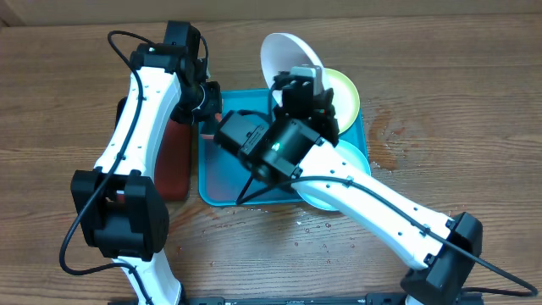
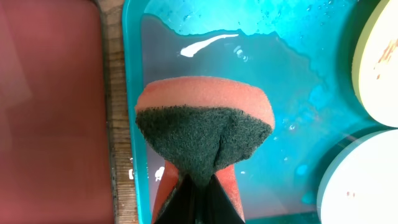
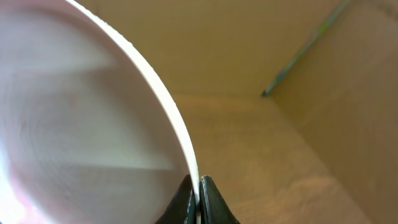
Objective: Clean dirty plates on tray and stack at the side
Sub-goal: 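Lift the white plate with right gripper and carry it right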
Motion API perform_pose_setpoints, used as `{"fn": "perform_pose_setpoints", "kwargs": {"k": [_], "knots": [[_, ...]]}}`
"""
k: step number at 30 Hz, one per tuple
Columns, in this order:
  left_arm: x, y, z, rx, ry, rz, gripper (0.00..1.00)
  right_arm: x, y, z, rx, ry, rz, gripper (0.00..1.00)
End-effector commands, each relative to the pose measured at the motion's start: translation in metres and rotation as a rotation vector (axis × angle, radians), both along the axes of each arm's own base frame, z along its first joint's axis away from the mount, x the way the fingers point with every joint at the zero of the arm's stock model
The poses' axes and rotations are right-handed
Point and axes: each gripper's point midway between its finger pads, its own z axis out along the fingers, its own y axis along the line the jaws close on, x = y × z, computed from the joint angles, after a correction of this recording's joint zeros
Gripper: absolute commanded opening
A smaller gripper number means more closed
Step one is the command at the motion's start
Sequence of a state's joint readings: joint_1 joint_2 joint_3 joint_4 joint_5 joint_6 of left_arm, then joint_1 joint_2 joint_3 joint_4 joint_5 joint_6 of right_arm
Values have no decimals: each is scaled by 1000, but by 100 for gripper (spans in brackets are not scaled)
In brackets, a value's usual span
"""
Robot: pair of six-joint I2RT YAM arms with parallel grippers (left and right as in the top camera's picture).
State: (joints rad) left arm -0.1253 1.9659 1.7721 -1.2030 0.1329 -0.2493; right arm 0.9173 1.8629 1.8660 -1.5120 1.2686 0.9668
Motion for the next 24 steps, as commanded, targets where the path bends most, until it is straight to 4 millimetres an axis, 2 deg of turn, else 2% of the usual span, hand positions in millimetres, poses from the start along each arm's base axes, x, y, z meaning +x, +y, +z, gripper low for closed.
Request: {"fn": "perform_pose_setpoints", "kwargs": {"k": [1, 5, 8, 10, 12, 14, 18, 20, 24], "knots": [[-1, -1, 1, 5, -3, 22, 4, 8, -21, -27, 164, 116, -85, 4], [-2, -1, -2, 5, 2, 22, 4, 23, -43, -57, 287, 322, -102, 4], [-4, -1, -6, 7, 12, 22, 4, 48, -37, -78, 524, 512, 58, 4], [-4, -1, -7, 7, 11, 22, 4, 62, -39, -81, 669, 557, 131, 4], [-4, -1, -9, 7, 12, 22, 4, 73, -51, -82, 797, 577, 166, 4], [-4, -1, -9, 7, 13, 22, 4, 80, -74, -82, 890, 575, 143, 4], [-4, -1, -9, 7, 12, 21, 4, 84, -139, -85, 963, 546, 0, 4], [-4, -2, -9, 6, 9, 20, 4, 79, -177, -91, 973, 534, -101, 4], [-3, -4, -9, 6, 7, 14, 4, 62, -233, -110, 1008, 535, -261, 4]]}}
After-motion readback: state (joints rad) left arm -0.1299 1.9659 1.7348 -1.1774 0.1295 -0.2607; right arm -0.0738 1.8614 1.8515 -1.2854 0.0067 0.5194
